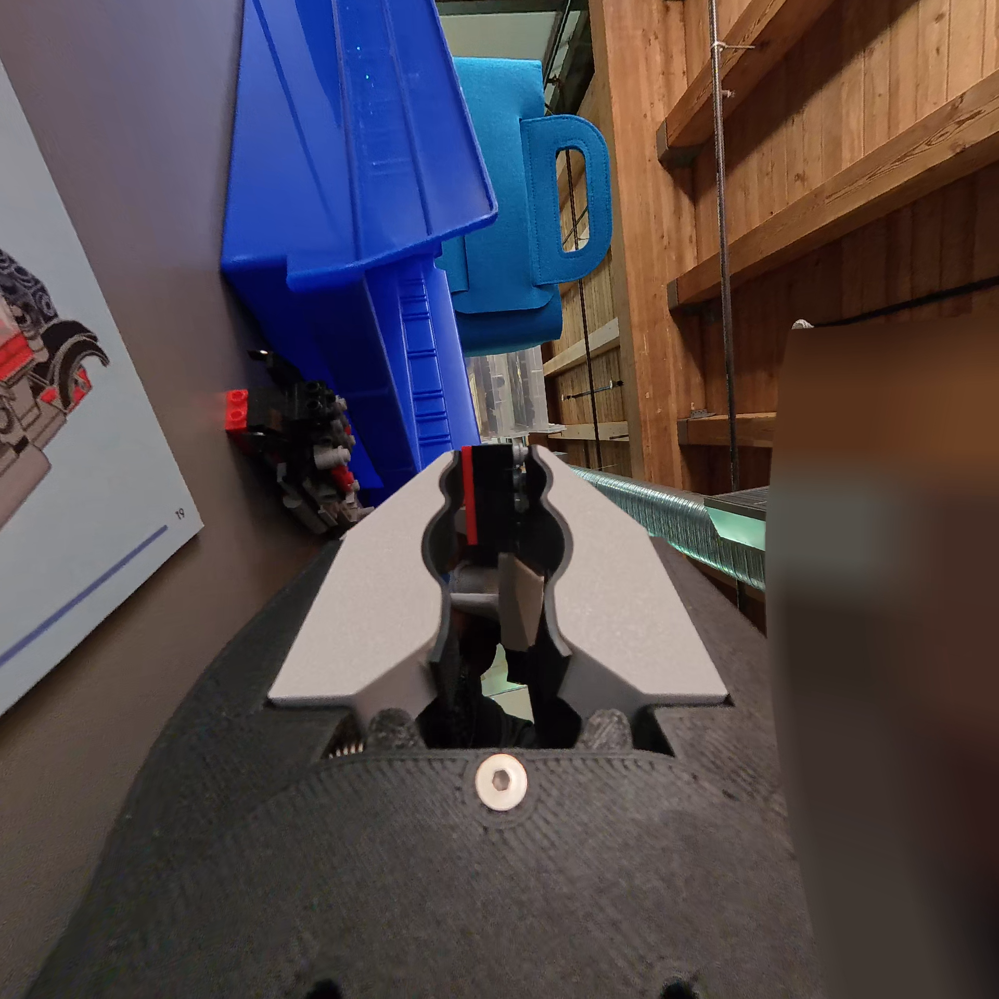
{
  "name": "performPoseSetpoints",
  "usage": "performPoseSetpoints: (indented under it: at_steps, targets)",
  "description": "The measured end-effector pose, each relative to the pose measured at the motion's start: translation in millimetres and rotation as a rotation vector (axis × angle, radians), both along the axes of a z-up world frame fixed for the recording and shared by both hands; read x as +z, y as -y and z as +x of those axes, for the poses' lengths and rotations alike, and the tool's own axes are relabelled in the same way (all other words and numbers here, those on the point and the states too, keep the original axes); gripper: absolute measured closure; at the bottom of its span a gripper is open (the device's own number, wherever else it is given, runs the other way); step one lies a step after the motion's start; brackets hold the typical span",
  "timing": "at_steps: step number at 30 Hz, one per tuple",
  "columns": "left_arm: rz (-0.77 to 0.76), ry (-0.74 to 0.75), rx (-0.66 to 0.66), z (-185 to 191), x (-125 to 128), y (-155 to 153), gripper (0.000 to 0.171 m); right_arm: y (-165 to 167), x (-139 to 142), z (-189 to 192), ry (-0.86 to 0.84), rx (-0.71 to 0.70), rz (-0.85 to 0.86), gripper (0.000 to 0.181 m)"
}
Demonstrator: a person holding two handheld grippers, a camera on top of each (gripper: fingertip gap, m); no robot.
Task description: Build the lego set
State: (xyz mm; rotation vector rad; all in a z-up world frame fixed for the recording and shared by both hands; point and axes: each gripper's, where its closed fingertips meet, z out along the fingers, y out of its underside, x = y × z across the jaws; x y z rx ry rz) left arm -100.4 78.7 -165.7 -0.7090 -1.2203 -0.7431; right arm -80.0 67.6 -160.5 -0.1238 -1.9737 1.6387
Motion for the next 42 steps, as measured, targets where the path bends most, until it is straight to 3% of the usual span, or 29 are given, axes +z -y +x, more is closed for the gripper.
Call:
performPoseSetpoints:
  at_steps: [8, 12, 16, 19, 25, 29, 32, 35, 42]
  targets:
    - [-0.045, -0.018, 0.012, -4.5, -0.7, 7.3, 0.148, -31.8, 10.7, 11.3, 0.215, 0.002, -0.027, 0.145]
    - [-0.045, 0.001, -0.017, -0.7, -3.6, 3.2, 0.148, -76.4, -14.7, 51.4, 0.444, -0.010, 0.050, 0.151]
    - [-0.041, -0.022, -0.064, 9.2, 3.1, -8.3, 0.148, -112.3, -44.8, 98.6, 0.495, -0.070, 0.192, 0.158]
    - [-0.050, -0.038, -0.085, 15.4, 6.1, -14.6, 0.148, -119.6, -67.4, 116.7, 0.537, -0.133, 0.315, 0.158]
    - [-0.065, -0.051, -0.126, 20.8, 4.7, -22.0, 0.148, -106.7, -94.4, 123.2, 0.547, -0.214, 0.455, 0.158]
    - [-0.074, -0.056, -0.114, 18.1, 4.0, -18.4, 0.148, -100.2, -94.2, 115.6, 0.502, -0.244, 0.461, 0.177]
    - [-0.071, -0.073, -0.109, 15.9, 7.4, -14.0, 0.148, -91.5, -91.0, 104.5, 0.440, -0.231, 0.469, 0.178]
    - [-0.094, -0.102, -0.104, 14.3, 6.8, -6.0, 0.148, -65.7, -78.7, 89.0, 0.352, -0.131, 0.427, 0.178]
    - [-0.141, -0.150, -0.052, 3.2, 2.3, 21.5, 0.148, 0.3, -67.0, 63.2, 0.165, 0.295, 0.442, 0.177]
